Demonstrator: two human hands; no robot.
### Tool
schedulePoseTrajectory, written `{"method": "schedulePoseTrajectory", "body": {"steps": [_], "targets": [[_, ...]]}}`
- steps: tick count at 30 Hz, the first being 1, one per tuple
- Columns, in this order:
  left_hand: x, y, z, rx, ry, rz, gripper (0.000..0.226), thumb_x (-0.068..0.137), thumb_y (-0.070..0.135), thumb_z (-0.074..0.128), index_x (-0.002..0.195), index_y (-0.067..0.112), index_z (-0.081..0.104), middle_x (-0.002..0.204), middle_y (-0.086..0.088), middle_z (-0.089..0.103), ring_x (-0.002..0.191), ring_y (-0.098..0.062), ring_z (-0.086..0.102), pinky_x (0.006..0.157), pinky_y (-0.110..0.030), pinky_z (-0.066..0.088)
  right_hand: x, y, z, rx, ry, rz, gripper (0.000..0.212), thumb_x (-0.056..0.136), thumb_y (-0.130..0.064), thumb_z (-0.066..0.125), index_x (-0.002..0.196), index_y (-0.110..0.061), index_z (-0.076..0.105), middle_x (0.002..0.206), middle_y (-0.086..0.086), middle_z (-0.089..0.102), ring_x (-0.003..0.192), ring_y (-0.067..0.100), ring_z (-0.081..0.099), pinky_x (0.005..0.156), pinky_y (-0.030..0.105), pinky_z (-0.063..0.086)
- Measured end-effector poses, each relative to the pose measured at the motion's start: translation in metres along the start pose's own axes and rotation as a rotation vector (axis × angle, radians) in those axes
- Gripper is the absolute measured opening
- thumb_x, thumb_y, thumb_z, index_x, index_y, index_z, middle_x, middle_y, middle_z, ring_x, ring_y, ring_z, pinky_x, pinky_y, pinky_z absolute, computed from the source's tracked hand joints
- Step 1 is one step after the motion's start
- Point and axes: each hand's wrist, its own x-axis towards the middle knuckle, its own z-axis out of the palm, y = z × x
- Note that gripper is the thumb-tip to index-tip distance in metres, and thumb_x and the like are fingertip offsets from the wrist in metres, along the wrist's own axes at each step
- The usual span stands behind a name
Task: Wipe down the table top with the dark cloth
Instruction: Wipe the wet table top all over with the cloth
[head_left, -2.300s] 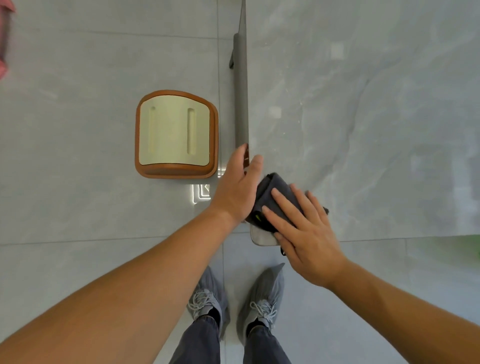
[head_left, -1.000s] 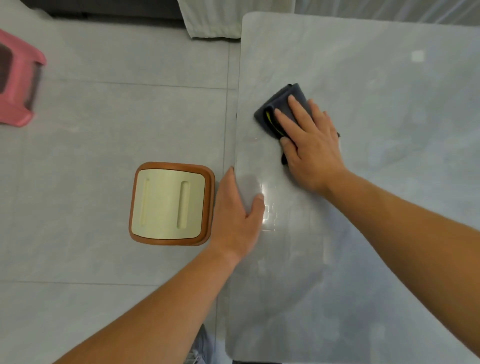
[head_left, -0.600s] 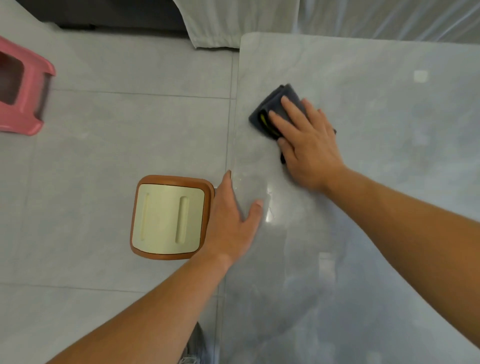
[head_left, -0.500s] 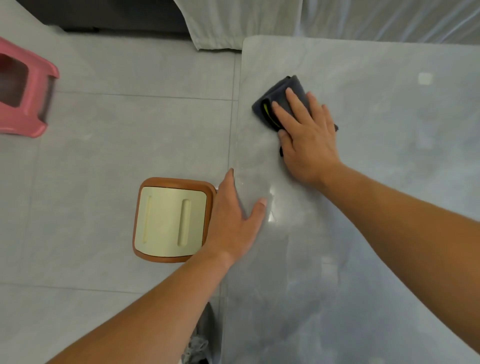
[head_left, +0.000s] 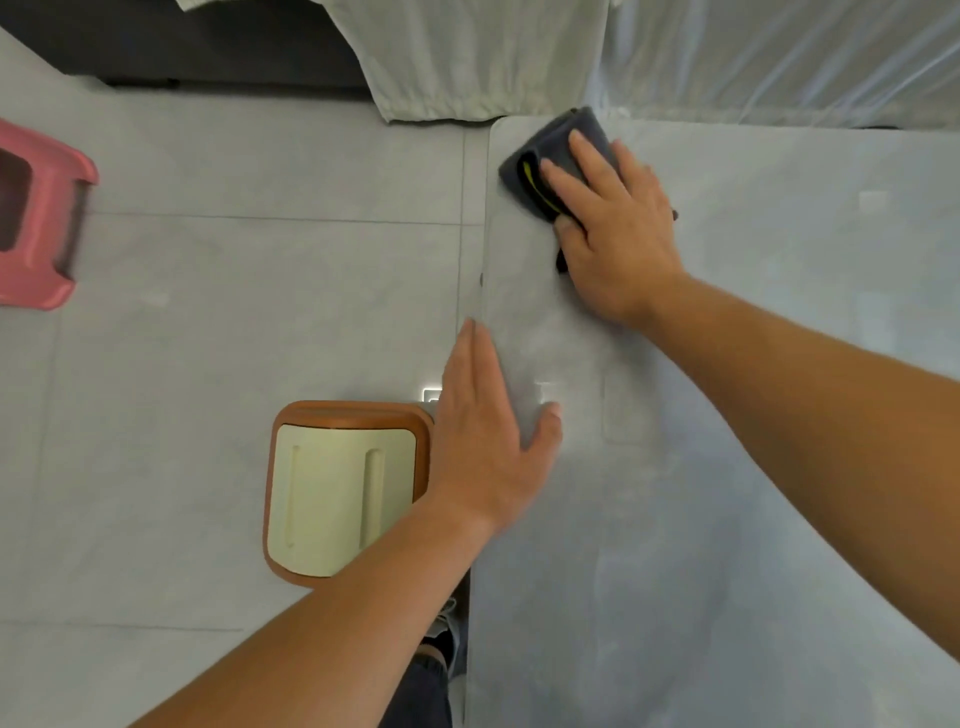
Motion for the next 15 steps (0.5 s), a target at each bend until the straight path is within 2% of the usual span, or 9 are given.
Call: {"method": "schedulePoseTrajectory", "body": {"steps": [3, 8, 12, 15], "targets": [[0.025, 0.008, -0.002, 0.109, 0.015, 0.062, 0.089, 0.095, 0.048, 0.049, 0.157, 0.005, 0.002, 0.167, -0.013, -0.005, 0.154, -0.021, -0.005, 0.123, -0.030, 0.002, 0.001, -0.008, 0.004, -0.038, -0.007, -0.006, 0.053, 0.103, -0.032, 0.034, 0.155, -0.035, 0.026, 0.167, -0.004, 0.012, 0.153, 0.032, 0.005, 0.123, 0.050, 0.004], [0.046, 0.011, -0.002, 0.248, 0.015, 0.135, 0.088, 0.095, 0.049, 0.045, 0.157, 0.002, 0.004, 0.166, -0.017, -0.010, 0.153, -0.026, -0.012, 0.125, -0.040, 0.003, 0.021, 0.017, -0.007, -0.051, -0.081, -0.148, 0.054, 0.101, -0.033, 0.035, 0.155, -0.035, 0.028, 0.166, -0.005, 0.015, 0.152, 0.032, 0.009, 0.122, 0.051, 0.008], [0.046, 0.007, 0.000, 0.243, -0.012, 0.152, 0.088, 0.097, 0.048, 0.045, 0.157, 0.001, 0.001, 0.166, -0.016, -0.012, 0.153, -0.025, -0.015, 0.125, -0.043, 0.004, 0.050, 0.007, -0.005, -0.029, 0.002, -0.066, 0.053, 0.101, -0.031, 0.034, 0.154, -0.033, 0.031, 0.166, -0.003, 0.019, 0.151, 0.033, 0.012, 0.121, 0.053, 0.012], [0.047, 0.007, -0.001, 0.220, -0.044, 0.138, 0.087, 0.097, 0.050, 0.040, 0.157, 0.004, -0.003, 0.166, -0.013, -0.017, 0.152, -0.022, -0.018, 0.125, -0.043, 0.006, 0.026, -0.003, 0.000, -0.033, -0.028, -0.159, 0.054, 0.100, -0.032, 0.034, 0.155, -0.032, 0.031, 0.165, -0.002, 0.020, 0.152, 0.034, 0.010, 0.122, 0.052, 0.008]]}}
